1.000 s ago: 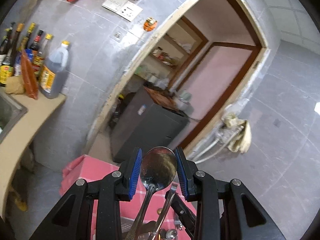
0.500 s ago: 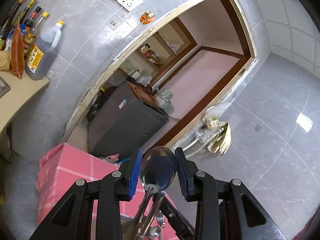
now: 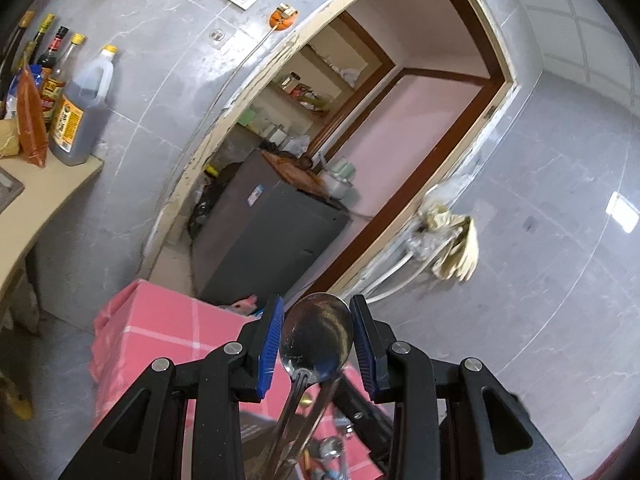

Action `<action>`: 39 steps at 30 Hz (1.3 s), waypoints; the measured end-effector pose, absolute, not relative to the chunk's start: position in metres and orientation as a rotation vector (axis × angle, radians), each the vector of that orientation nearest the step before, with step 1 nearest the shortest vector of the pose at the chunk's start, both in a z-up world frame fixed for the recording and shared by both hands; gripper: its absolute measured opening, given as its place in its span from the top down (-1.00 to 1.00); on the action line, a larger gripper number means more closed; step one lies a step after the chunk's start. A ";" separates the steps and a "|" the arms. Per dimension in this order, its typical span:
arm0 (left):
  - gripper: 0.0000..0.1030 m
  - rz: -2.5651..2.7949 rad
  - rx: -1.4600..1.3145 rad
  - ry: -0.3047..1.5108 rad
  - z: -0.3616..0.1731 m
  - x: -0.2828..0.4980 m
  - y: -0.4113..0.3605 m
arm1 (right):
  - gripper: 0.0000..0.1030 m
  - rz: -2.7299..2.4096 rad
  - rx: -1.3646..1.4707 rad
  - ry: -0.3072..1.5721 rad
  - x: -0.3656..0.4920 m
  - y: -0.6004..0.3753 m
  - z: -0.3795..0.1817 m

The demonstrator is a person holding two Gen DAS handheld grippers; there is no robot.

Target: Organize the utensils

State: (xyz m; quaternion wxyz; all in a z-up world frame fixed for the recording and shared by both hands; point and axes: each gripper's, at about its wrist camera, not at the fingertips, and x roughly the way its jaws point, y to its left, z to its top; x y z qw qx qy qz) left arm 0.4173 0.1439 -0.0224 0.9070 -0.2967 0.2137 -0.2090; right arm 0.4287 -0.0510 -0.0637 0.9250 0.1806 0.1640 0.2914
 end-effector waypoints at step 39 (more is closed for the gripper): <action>-0.12 -0.195 -0.359 0.485 -0.003 0.355 0.130 | -0.04 0.515 0.289 0.412 0.379 -0.083 -0.028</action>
